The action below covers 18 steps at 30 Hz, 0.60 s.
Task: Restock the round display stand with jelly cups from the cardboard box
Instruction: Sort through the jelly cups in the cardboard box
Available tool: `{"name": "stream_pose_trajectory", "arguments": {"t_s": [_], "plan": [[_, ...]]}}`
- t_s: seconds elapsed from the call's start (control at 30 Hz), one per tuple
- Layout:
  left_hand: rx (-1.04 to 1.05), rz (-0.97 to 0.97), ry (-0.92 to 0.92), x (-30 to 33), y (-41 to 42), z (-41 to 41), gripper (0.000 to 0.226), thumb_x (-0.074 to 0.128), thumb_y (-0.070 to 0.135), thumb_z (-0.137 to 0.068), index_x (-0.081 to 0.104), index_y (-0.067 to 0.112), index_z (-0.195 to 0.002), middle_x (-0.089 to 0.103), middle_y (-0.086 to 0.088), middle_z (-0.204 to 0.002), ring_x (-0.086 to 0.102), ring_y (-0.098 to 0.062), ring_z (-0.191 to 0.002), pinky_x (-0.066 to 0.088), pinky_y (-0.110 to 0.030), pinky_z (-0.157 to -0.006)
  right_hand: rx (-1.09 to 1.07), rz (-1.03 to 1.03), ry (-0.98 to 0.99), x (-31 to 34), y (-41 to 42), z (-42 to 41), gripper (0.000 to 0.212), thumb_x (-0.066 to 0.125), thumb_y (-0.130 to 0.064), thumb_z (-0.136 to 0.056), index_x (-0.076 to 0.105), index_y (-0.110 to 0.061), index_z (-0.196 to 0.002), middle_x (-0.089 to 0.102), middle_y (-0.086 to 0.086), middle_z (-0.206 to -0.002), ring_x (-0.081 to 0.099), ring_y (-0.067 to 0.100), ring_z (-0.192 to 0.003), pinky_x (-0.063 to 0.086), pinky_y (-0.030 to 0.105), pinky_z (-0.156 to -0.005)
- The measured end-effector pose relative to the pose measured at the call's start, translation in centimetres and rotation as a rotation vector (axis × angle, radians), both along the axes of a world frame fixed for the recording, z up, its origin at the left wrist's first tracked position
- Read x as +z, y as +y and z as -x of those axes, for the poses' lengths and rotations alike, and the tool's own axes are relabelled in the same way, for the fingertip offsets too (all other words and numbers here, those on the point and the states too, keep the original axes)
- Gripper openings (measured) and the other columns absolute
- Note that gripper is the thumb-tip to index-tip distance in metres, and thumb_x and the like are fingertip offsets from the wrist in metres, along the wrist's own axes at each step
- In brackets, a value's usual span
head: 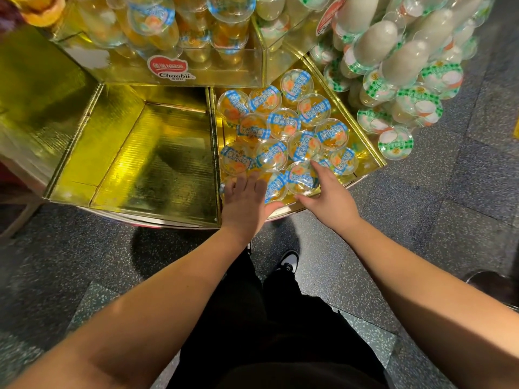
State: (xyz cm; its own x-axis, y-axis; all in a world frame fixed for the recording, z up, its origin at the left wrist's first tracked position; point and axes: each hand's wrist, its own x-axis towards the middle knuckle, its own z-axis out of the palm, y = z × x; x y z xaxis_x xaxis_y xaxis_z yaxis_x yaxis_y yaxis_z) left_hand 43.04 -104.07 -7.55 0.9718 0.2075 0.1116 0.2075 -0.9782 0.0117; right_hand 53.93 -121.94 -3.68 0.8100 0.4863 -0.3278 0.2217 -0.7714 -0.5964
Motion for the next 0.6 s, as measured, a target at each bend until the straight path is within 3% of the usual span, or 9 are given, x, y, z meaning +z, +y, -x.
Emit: {"name": "stream_pose_trajectory", "arguments": {"t_s": [0.23,0.37,0.6], "plan": [[-0.07,0.136,-0.086,-0.2,1.3,1.0,0.061,0.044,0.068,-0.084,0.045,0.016,-0.116,0.063,-0.007,-0.117,0.046,-0.028,-0.112,0.032,-0.042,-0.093,-0.003,0.014,0.004,0.2,-0.2,-0.1,0.088,0.075,-0.04,-0.084,0.027,-0.021,-0.155,0.041,-0.001,-0.152,0.043,0.016,-0.135,0.045,0.033,-0.093],[-0.045,0.074,-0.022,0.3,1.2,0.7,0.077,0.038,0.071,-0.083,0.048,0.016,-0.136,0.066,0.0,-0.119,0.053,-0.026,-0.11,0.031,-0.041,-0.089,-0.01,0.01,0.007,0.1,-0.3,0.1,0.087,0.075,-0.04,-0.085,0.027,-0.019,-0.155,0.042,0.0,-0.151,0.046,0.017,-0.132,0.046,0.033,-0.092],[-0.035,0.023,0.062,0.4,1.2,1.0,0.079,0.033,0.071,-0.085,0.057,0.017,-0.136,0.064,-0.002,-0.124,0.057,-0.028,-0.112,0.033,-0.04,-0.09,-0.005,0.012,0.0,0.1,0.1,0.3,0.087,0.075,-0.042,-0.084,0.028,-0.021,-0.154,0.042,0.0,-0.151,0.049,0.018,-0.129,0.045,0.031,-0.084]]}}
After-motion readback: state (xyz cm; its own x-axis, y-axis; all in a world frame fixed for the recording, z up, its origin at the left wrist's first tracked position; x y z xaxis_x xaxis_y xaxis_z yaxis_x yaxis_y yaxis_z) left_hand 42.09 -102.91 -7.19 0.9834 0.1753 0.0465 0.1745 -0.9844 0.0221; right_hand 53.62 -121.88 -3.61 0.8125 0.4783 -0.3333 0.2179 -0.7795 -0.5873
